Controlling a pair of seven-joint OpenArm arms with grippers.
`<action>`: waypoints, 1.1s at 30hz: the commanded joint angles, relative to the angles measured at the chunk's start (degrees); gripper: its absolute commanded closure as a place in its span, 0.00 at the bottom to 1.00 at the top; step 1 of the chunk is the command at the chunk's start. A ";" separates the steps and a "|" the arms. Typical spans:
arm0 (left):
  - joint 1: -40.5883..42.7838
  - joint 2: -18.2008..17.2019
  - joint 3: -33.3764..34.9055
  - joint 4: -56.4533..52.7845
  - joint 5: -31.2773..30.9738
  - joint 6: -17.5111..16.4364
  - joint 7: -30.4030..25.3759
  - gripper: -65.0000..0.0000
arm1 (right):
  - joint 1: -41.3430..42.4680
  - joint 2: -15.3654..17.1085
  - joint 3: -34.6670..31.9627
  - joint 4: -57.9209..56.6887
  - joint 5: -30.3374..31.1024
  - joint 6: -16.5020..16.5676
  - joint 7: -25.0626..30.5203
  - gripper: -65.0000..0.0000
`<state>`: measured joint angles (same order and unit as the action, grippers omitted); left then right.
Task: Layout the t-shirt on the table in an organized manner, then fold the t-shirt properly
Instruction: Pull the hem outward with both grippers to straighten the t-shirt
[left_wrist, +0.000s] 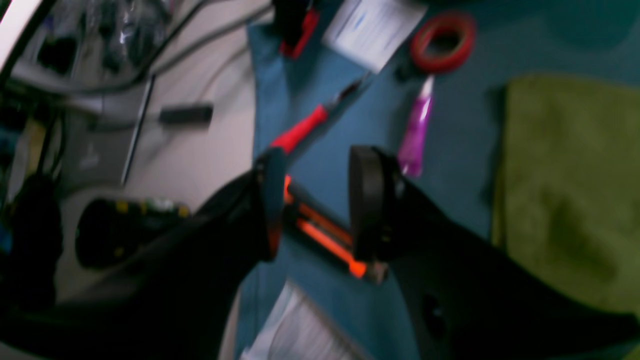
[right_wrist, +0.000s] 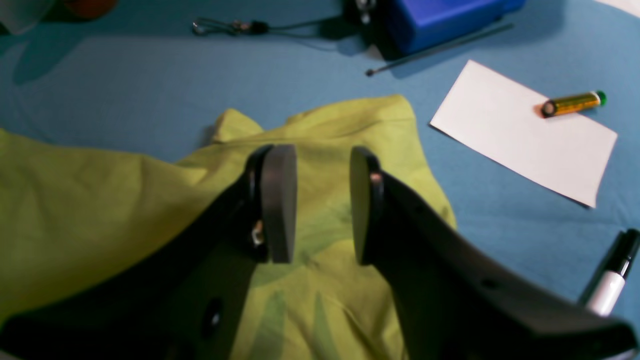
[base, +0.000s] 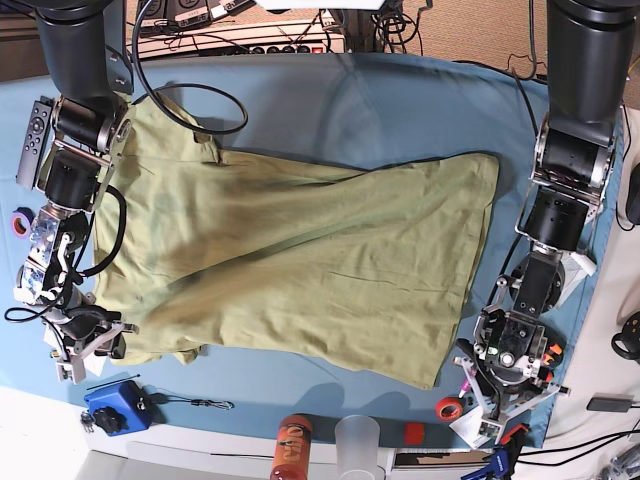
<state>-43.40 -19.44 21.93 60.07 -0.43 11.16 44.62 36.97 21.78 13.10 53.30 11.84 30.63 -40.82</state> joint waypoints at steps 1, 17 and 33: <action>-2.16 -0.26 -0.46 1.16 1.11 -0.15 0.50 0.65 | 2.05 0.94 0.48 1.64 0.57 -0.04 0.15 0.71; 6.67 -0.70 -0.46 25.88 2.21 -2.19 23.45 0.69 | -11.72 1.09 7.69 34.82 10.64 3.39 -19.50 0.72; 40.79 -0.72 -9.27 53.70 11.30 -0.22 24.46 0.69 | -32.41 1.05 25.14 45.22 34.77 6.43 -38.14 0.72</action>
<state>-1.72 -19.79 12.95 112.92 9.96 10.74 69.76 3.64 21.58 37.91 97.56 45.95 36.99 -80.38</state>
